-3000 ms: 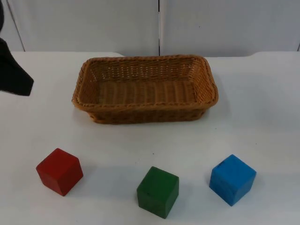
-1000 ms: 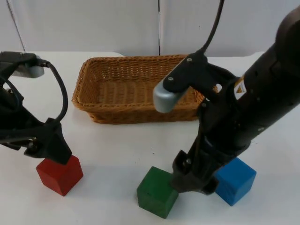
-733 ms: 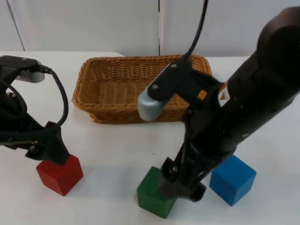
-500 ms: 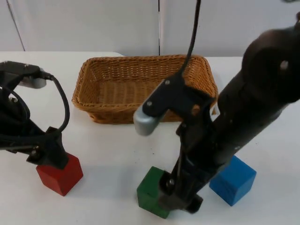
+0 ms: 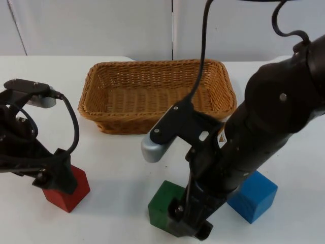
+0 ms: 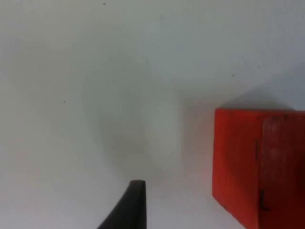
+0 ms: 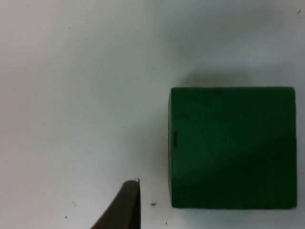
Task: Pick up one cube with each hand and place exactly two cubes into the same basket, leaving the remaining cube outside.
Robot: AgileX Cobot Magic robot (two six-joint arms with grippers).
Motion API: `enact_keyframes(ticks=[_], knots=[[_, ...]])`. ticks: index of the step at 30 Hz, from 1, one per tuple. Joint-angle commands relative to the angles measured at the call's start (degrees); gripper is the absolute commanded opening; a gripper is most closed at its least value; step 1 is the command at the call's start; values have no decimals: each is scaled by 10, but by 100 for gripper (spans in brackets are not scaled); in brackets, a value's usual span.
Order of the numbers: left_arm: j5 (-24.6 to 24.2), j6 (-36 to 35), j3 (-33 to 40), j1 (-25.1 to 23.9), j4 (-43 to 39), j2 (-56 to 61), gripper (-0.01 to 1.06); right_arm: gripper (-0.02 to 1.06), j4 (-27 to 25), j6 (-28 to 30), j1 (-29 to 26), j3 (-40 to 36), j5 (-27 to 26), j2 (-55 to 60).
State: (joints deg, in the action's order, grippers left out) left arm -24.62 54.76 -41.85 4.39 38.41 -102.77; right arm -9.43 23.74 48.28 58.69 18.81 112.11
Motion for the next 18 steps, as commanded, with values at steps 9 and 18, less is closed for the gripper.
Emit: enact_keyframes(ticks=[9,18], knots=[[1,33,-2,4,46,-29,105,105,-3,3,4,4,-19,-2],[28,38,-2,4,59,-50,105,105,-3,3,4,9,-35,23]])
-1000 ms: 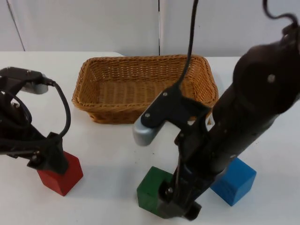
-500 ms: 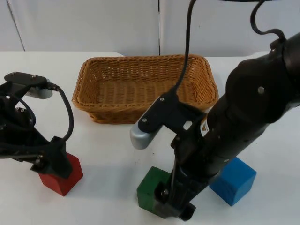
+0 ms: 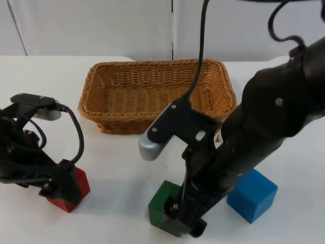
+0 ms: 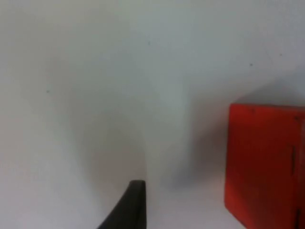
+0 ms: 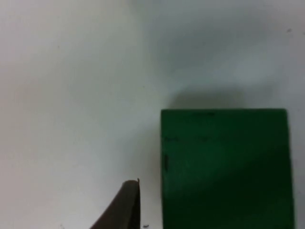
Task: Pick up one cube with each hand and place exactly two cubes into the same basket, leaving the remaining cube outside.
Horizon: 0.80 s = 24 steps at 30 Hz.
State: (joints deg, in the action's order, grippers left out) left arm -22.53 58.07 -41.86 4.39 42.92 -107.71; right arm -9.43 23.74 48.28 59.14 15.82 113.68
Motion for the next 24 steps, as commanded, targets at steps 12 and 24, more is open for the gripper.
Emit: enact_keyframes(ticks=[12,24], knots=[[34,100,-2,4,117,-3,105,104,-4,3,4,7,-17,27],[34,106,-2,4,121,-3,102,73,-4,3,4,7,-12,27]])
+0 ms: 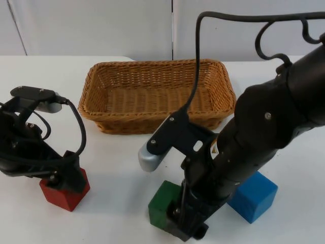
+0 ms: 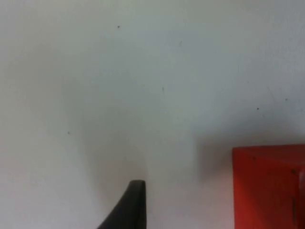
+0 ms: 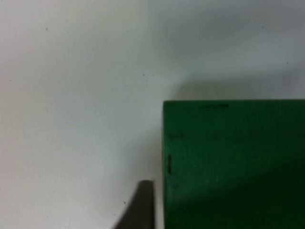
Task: Pick up one cube with each hand and place exactly two cubes into the same basket, leaving the remaining cube outside.
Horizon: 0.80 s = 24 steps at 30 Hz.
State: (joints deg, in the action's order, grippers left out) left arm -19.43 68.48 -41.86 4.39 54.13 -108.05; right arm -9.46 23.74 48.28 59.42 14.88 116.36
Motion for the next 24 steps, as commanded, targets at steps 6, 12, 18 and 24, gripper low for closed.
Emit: enact_keyframes(ticks=[6,12,18,24], knots=[[-7,2,-2,4,9,0,67,28,-3,3,4,4,2,-2],[-44,2,-2,4,6,11,0,0,0,3,4,8,34,-33],[-57,-17,-2,4,8,62,0,0,1,3,4,8,46,-105],[-70,-19,-2,4,8,158,0,0,3,3,4,8,46,-187]])
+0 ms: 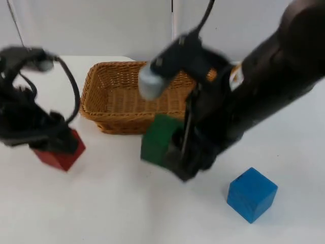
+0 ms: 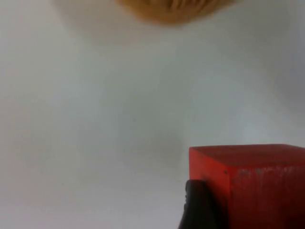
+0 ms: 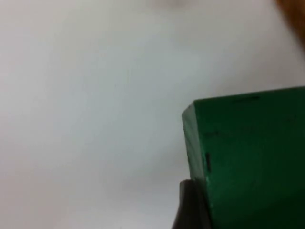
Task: Pick up one cube with each hand and place exactly two cubes into the same basket, leaving the remaining cube outside.
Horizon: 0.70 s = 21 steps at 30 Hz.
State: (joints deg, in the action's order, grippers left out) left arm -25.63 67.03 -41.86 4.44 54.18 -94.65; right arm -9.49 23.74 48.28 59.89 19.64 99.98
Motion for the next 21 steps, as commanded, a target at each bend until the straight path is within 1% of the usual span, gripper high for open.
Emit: enact_keyframes(ticks=[1,4,8,21], knots=[[-8,-4,-2,3,8,45,0,0,4,3,4,3,-2,-37],[-8,-4,-2,3,8,94,0,0,4,3,4,3,-2,-75],[-8,-4,-2,3,8,119,0,0,4,3,4,3,-10,-95],[2,-4,-2,3,14,121,0,0,4,3,4,3,-15,-96]])
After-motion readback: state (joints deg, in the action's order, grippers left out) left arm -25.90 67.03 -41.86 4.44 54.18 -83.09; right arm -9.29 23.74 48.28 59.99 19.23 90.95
